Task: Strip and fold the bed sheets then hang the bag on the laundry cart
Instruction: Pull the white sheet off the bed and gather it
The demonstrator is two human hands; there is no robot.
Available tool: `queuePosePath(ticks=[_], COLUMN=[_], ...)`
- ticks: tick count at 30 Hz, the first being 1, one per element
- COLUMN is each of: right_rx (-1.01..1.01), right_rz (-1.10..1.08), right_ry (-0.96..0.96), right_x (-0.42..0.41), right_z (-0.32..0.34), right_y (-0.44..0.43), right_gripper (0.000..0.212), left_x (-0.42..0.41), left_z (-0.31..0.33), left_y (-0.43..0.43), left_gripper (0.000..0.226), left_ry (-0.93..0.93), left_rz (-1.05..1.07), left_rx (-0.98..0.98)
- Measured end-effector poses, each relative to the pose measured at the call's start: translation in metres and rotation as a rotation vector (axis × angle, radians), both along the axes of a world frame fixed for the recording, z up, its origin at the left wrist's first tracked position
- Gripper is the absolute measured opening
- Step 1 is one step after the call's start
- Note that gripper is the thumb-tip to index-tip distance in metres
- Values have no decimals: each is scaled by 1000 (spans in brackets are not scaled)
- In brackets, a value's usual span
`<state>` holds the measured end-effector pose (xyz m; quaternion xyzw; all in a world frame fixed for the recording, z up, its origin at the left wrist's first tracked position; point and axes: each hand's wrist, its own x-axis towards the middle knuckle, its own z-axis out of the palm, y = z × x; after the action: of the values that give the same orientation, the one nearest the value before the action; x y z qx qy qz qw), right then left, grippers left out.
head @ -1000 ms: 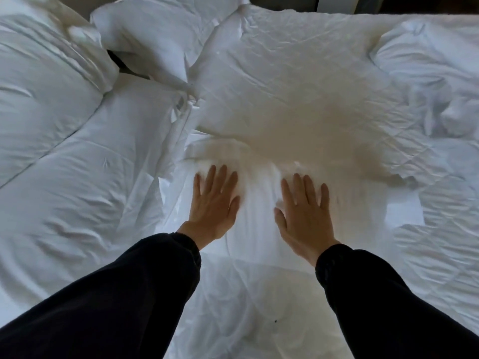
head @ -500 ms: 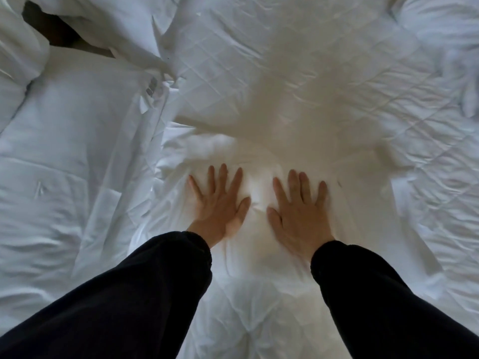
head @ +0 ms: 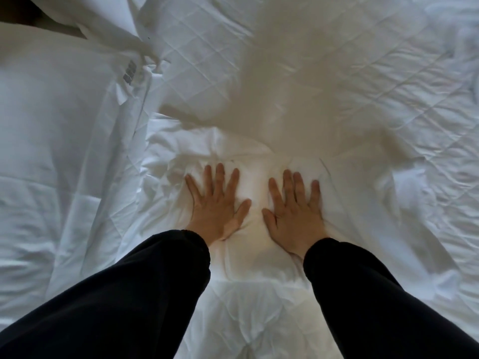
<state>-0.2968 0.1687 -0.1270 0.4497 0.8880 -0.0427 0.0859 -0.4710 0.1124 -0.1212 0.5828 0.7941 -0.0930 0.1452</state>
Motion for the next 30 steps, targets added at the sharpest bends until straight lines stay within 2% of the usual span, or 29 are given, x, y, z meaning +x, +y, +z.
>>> queuePosePath(ticks=[3, 5, 9, 12, 15, 17, 18, 20, 23, 28, 30], right_rx=[-5, -16, -79, -114, -161, -166, -148, -103, -47, -126, -207], right_rz=[7, 20, 215, 248, 263, 217, 189, 142, 126, 148, 170], right_ry=[-9, 20, 21, -41, -122, -191, -200, -174, -70, -67, -86], right_x=[3, 11, 43, 57, 57, 53, 49, 40, 32, 36, 42], right_z=[14, 26, 37, 43, 44, 43, 45, 53, 73, 132, 151], right_y=[-5, -19, -62, -71, -71, -75, -78, -86, -87, -88, -101], right_gripper=[73, 74, 73, 87, 113, 117, 110, 82, 48, 22, 19], left_x=[-3, -7, -9, -7, -4, 2, 5, 12, 13, 17, 25], left_z=[15, 30, 53, 53, 49, 50, 51, 56, 71, 106, 127], left_y=[-5, -18, -64, -95, -106, -103, -101, -100, -100, -111, -128], left_gripper=[82, 86, 87, 98, 118, 122, 121, 112, 94, 75, 68], left_ry=[-26, -48, -92, -62, 25, 94, 115, 127, 88, -74, -158], left_rz=[-36, -134, -340, -440, -461, -431, -414, -385, -372, -354, -353], left_rx=[-33, -25, -41, -18, -68, -99, -107, -115, -130, -112, -159])
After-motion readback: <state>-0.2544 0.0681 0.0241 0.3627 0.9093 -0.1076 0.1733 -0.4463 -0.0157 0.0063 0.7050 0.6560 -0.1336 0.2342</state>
